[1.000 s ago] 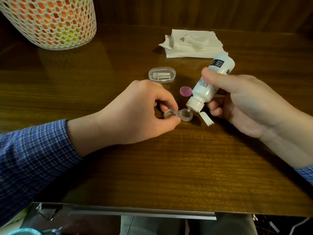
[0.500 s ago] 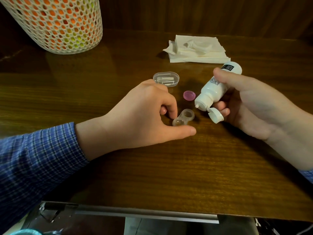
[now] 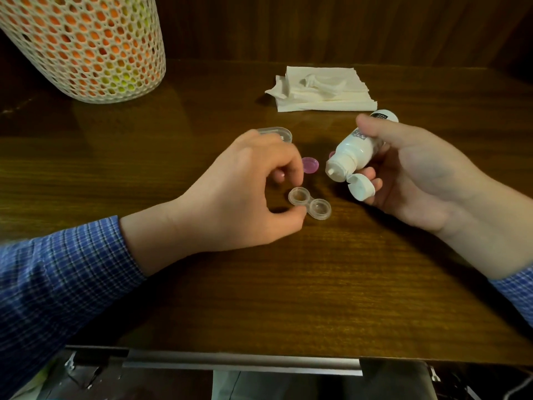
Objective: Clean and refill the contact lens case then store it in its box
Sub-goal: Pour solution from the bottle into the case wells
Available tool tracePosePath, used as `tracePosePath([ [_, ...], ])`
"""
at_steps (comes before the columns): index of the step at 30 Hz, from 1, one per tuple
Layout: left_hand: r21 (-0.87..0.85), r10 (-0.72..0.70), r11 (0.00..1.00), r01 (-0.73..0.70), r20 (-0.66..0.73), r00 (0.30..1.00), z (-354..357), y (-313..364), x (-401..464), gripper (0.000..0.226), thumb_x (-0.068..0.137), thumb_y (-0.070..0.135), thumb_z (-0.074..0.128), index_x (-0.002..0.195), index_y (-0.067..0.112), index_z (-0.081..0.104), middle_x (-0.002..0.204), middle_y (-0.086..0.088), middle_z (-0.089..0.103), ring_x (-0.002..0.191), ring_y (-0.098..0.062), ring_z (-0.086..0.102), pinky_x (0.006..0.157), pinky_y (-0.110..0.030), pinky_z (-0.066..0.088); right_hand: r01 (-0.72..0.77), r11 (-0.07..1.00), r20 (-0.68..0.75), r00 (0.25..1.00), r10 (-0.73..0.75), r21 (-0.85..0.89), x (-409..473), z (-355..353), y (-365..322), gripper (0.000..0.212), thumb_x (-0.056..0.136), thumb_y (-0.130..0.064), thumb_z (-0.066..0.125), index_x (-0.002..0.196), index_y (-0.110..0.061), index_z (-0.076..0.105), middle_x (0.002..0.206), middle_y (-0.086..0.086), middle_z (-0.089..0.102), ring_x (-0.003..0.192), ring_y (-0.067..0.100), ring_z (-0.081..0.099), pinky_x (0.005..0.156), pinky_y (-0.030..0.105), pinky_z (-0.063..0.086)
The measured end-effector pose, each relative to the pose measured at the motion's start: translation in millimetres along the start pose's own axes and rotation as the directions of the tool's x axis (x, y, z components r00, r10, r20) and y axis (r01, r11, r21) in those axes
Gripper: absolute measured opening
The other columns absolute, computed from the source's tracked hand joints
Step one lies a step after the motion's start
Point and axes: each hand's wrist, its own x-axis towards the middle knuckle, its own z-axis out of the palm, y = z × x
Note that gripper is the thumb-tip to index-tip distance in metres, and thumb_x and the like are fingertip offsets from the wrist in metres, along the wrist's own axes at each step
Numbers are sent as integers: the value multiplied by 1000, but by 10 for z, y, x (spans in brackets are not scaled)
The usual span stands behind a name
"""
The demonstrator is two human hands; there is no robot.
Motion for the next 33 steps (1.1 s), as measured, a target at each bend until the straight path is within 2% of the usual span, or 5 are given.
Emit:
tracePosePath([
  [2,-16,-7,1000,8,37,999,17,3,39,43,80,38,77,118,22,67,107,24,60,101,10,51,87,-5,39,3,1000,1,1000,-3,-15,6,-2,3,35,92,-37,71,115,-13,59,103,15,65,45,11,48,37,19,41],
  [6,-81,-25,996,30,56,998,53,-1,70,58,83,27,82,135,19,57,111,14,69,114,-4,60,98,-23,50,6,999,0,1000,-6,-36,13,-9,0,36,92,-38,71,114,-12,60,102,14,64,45,11,49,37,19,40],
  [12,-66,-56,996,59,39,998,64,-29,49,53,83,29,83,130,20,60,92,15,70,98,-2,64,93,-21,49,58,994,15,998,-57,-92,1,1,47,55,88,-38,75,128,-3,63,96,13,64,47,10,50,37,21,40],
  [17,-75,-83,994,85,37,996,46,-44,25,52,81,34,80,128,22,60,90,13,70,93,-5,64,90,-23,49,132,978,-30,990,-139,-161,-9,45,106,33,86,-40,78,101,-11,71,82,6,69,48,10,52,40,21,41],
  [33,-104,-93,990,95,32,995,43,-33,3,56,82,34,77,131,18,57,89,12,71,91,-5,64,91,-21,49,165,962,-29,984,-175,-219,-37,83,141,30,90,-38,73,109,-15,68,81,0,67,49,6,54,41,19,42],
])
